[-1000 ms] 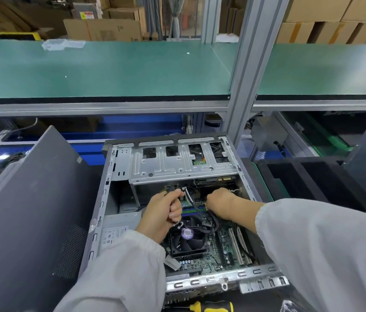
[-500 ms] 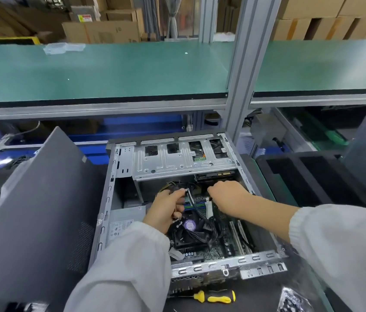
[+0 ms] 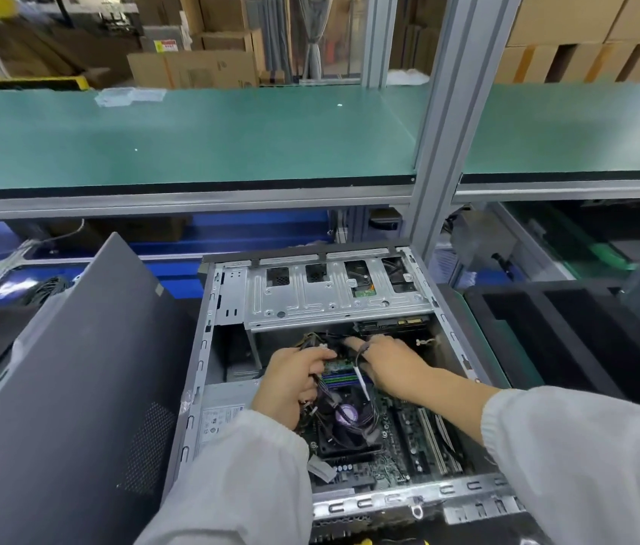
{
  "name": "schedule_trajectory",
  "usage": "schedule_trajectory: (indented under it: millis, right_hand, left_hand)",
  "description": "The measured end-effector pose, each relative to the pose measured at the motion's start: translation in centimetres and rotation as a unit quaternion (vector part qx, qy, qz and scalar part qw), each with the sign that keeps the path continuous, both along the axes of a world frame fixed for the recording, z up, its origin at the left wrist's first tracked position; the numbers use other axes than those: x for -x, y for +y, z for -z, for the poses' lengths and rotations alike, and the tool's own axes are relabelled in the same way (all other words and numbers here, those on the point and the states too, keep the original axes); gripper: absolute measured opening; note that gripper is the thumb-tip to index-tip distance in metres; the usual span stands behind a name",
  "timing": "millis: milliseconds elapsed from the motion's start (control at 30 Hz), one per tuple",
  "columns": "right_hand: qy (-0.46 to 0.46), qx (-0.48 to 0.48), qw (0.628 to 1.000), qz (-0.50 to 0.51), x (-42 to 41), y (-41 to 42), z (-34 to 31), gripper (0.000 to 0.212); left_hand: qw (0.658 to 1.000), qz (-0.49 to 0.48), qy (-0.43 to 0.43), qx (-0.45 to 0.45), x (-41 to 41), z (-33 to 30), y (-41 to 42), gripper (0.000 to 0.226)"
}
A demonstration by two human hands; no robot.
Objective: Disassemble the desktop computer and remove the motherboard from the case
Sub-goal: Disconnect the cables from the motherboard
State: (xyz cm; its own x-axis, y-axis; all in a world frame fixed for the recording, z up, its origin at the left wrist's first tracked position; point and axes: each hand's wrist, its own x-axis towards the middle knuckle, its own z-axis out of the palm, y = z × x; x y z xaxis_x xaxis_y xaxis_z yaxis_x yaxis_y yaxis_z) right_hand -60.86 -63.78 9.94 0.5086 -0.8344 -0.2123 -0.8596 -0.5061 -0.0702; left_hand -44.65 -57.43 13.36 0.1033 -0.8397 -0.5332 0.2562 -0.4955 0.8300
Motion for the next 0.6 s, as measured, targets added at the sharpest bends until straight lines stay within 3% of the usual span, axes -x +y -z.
schedule_trajectory:
  millis: [100,467,600]
  right_hand:
    - [0.008,0.002,1.0,0.028,-1.5,-1.0,1.0,0.061]
    - [-0.011,0.044,0.998,0.032,-1.6,-2.4,3.7,0.02]
    - [-0.012,0.03,0.997,0.07,-2.4,-2.9,4.0,0.029]
  left_hand:
    - [1.0,-0.015,-0.019,0.014,0.2,-0.1,-0.1,0.026]
    - [0.998,0.012,-0.06,0.03,0.4,-0.2,0.1,0.009]
    - [0.996,0.024,-0.076,0.033,0.3,0.0,0.1,0.019]
